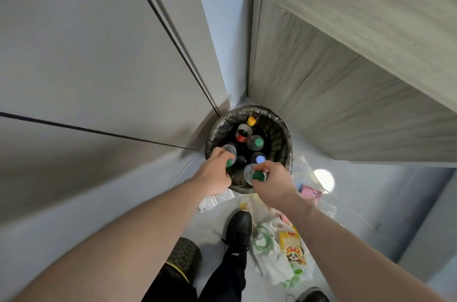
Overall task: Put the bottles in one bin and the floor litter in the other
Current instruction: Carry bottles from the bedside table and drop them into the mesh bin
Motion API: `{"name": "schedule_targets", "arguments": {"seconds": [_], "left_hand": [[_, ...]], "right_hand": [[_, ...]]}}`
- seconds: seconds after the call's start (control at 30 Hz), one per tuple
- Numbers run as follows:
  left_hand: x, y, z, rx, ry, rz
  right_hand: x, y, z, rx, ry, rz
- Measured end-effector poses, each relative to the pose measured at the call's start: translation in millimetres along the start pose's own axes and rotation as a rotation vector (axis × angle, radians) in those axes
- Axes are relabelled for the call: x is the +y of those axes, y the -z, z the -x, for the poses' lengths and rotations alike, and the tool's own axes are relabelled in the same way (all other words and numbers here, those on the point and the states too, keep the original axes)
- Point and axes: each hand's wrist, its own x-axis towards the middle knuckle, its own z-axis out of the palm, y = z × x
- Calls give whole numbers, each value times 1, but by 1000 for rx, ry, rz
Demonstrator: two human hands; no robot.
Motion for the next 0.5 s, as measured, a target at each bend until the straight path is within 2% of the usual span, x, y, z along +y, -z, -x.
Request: {"name": "schedule_targets", "arguments": {"seconds": [0.27,0.5], "left_hand": [[-3,12,1,-21,-19,-9],[6,23,50,47,9,76]], "right_hand": [[6,0,4,-37,-60,-79],[9,31,51,1,-73,-77]]}}
